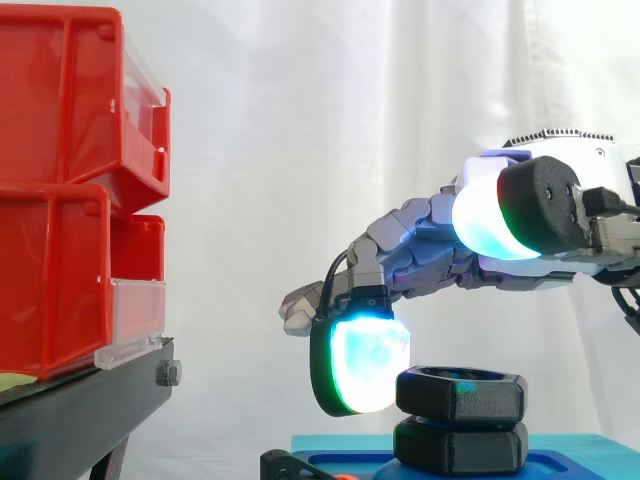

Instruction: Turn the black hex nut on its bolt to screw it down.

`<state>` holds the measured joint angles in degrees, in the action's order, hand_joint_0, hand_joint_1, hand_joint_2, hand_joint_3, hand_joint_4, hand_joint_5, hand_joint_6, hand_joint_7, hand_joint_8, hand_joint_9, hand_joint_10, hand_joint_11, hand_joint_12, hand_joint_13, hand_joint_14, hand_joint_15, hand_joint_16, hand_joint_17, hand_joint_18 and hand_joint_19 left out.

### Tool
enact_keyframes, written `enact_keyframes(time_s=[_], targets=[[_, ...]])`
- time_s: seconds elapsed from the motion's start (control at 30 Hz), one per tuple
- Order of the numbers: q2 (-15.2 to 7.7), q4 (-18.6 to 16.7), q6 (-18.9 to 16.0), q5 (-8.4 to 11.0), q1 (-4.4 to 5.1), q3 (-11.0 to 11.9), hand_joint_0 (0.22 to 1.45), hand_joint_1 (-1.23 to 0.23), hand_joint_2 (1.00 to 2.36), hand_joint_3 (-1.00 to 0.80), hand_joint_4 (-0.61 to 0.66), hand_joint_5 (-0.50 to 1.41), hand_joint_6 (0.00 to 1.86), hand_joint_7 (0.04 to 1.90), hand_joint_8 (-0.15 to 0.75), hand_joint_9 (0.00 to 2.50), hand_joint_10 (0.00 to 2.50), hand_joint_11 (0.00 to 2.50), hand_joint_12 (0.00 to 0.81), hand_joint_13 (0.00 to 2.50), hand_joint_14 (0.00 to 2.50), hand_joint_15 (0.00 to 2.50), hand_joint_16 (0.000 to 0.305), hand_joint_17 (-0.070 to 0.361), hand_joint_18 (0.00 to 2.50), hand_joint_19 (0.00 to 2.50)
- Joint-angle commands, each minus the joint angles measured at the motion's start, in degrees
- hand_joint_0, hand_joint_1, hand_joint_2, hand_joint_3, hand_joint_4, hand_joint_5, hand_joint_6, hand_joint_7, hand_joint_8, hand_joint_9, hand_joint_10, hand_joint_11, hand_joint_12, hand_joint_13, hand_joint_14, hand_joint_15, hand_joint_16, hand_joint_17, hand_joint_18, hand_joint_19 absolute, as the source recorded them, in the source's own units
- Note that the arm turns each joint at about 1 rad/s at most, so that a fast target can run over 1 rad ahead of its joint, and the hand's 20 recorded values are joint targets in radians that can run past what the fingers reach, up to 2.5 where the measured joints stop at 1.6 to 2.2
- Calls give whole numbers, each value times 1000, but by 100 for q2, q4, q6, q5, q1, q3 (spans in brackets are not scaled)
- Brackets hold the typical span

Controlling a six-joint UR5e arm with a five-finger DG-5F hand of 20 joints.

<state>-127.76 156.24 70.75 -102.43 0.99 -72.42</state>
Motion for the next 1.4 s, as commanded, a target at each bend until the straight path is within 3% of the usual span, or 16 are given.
enact_keyframes(time_s=[0.0, 0.53, 0.93, 1.37], targets=[[6, -15, 0, -5, 7, 9, 438, -161, 1000, -500, 278, -215, 772, 945, 290, 388, 9, 297, 346, 284, 0, 23, 57, 129, 272, 195], [6, -349, 0, -40, 139, 9, 437, -161, 1000, -500, 290, -205, 728, 983, 292, 398, 9, 300, 348, 287, 0, 23, 57, 129, 273, 195], [6, -349, 9, -13, 376, 9, 437, -159, 1000, -500, 292, -192, 689, 1040, 292, 414, 8, 293, 348, 288, 0, 27, 57, 129, 272, 195], [-3, -349, 9, 136, 517, 0, 440, -157, 1000, -500, 288, -175, 628, 1125, 289, 439, 9, 298, 346, 291, 0, 25, 57, 128, 273, 203]])
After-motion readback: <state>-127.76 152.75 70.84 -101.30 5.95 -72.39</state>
